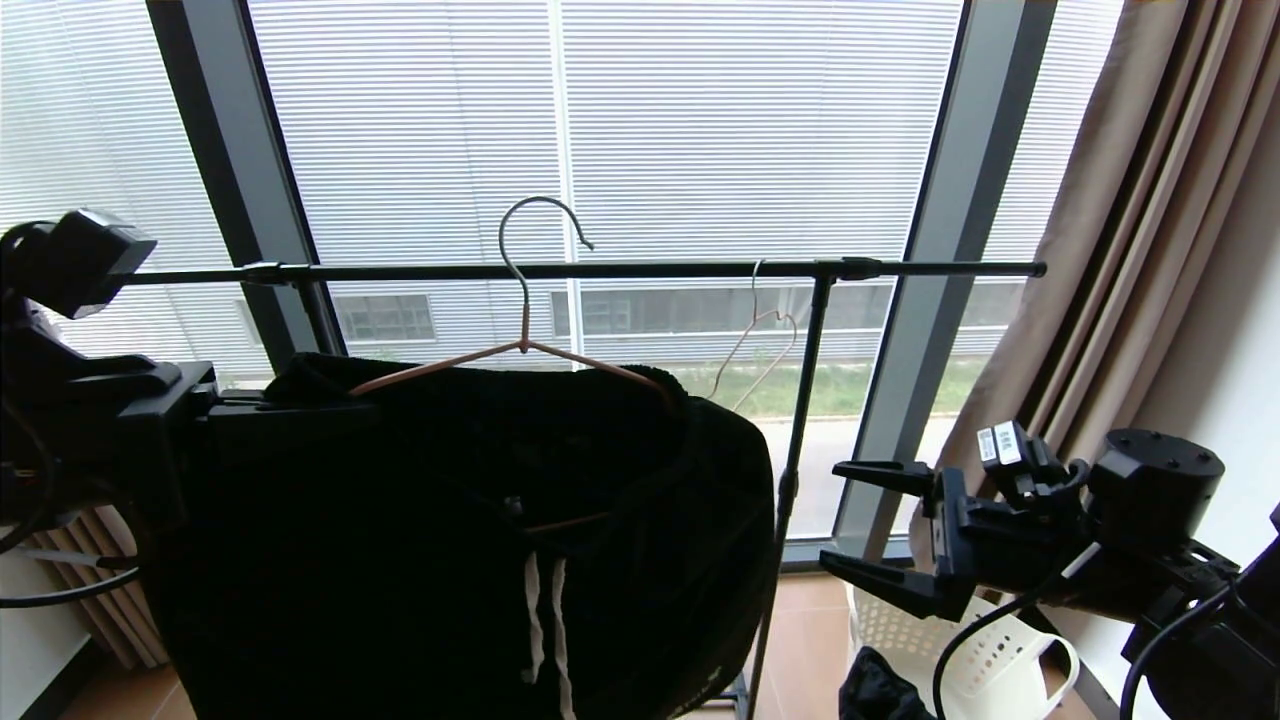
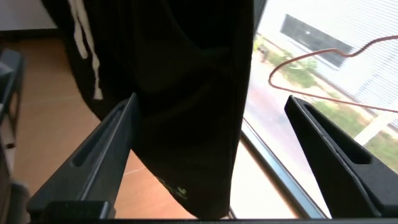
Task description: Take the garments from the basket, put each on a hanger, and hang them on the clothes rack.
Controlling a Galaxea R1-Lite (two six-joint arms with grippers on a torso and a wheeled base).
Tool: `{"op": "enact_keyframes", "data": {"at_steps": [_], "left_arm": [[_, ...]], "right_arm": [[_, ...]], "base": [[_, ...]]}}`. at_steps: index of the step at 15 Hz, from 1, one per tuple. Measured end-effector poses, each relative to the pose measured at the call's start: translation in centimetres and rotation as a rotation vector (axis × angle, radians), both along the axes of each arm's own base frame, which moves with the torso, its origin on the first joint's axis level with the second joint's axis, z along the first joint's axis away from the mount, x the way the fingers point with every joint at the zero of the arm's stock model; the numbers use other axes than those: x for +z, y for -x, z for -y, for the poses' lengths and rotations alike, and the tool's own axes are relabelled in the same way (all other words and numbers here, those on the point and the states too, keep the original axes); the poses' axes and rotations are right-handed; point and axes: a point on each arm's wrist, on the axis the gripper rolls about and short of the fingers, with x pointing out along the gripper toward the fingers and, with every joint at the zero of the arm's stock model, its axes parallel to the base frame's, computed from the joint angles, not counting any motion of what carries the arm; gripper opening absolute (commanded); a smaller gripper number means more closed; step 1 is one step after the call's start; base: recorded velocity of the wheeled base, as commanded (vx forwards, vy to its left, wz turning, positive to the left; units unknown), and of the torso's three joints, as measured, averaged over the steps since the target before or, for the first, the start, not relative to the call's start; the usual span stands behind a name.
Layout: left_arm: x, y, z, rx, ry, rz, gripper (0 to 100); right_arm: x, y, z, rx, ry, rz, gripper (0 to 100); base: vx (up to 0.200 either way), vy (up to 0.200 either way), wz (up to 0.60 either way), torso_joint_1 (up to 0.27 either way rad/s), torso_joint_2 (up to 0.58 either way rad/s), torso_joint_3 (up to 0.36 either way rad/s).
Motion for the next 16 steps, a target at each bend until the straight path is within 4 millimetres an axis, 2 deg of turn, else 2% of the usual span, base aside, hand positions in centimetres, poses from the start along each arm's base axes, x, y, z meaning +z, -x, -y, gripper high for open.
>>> {"op": "enact_keyframes", "data": {"at_steps": [7, 16], "left_arm": [[-0.3, 0.1, -0.5, 0.105, -0.039, 0.004, 0], [-1.4, -0.7, -0.4, 0.18, -0.152, 0.049, 0]], "right_arm": [[2.8, 1.1, -3.5, -0.142, -0.043, 0.014, 100], [3.3, 1.1, -4.0, -0.137, -0.049, 0.023, 100]], "base": [[0.0, 0.0, 0.0, 0.0, 0.0, 0.0], [0.0, 0.0, 0.0, 0.0, 0.0, 0.0]]}}
